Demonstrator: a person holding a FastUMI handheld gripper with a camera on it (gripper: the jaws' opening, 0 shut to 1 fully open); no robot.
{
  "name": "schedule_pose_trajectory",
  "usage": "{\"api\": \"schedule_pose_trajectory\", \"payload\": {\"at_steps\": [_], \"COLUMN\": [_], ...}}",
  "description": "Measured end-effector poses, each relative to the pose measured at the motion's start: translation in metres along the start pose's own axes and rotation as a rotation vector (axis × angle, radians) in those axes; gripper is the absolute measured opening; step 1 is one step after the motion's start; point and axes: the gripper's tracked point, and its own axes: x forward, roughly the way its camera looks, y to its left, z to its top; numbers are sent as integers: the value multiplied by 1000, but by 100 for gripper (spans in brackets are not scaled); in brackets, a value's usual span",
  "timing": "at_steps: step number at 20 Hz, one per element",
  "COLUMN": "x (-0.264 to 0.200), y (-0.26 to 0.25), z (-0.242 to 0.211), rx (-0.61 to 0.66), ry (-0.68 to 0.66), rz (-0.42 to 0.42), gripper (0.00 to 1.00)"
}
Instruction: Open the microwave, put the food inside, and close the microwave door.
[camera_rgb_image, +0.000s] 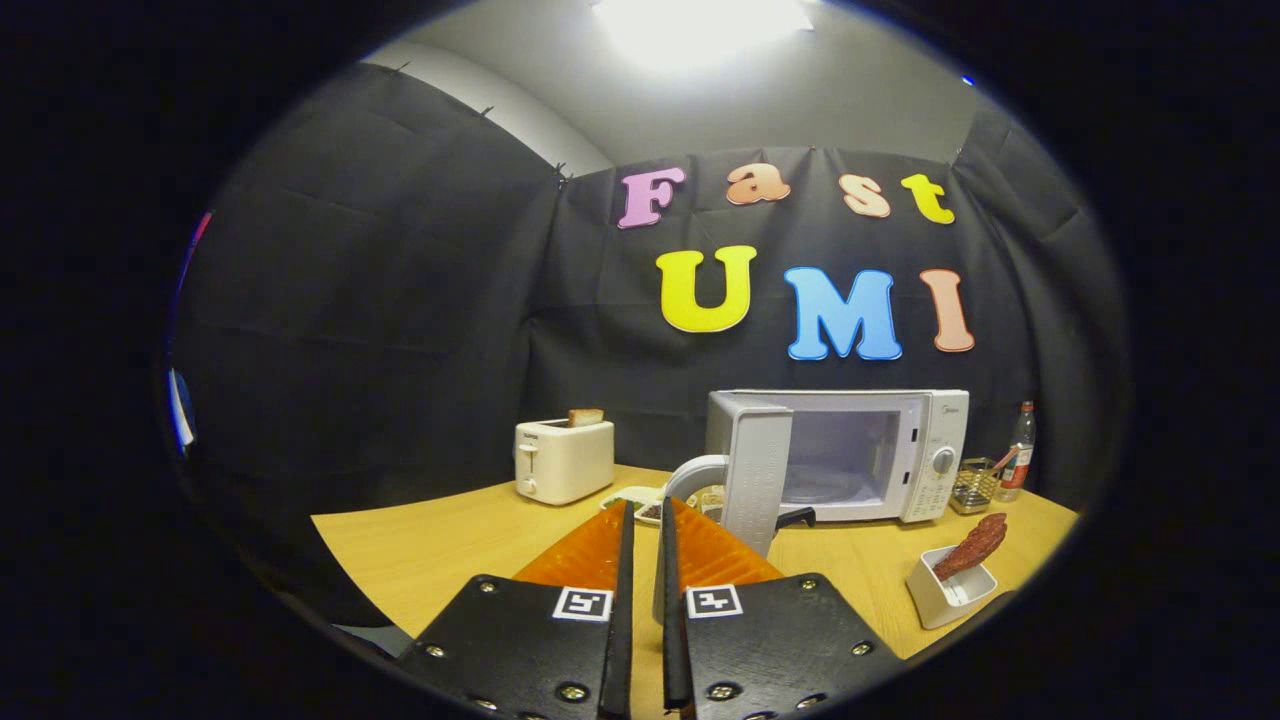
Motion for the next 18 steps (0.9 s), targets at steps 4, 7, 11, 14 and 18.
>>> {"api": "schedule_pose_trajectory", "payload": {"at_steps": [4,7,11,14,18], "x": [-18,-43,-38,-30,-25], "y": [49,19,-62,-148,-261], "z": [-10,-6,-11,-14,-25], "rx": [124,135,149,134,79], "ry": [121,155,161,145,158], "rz": [350,412,316,137,-132], "gripper": [13,13,25,59,90]}}
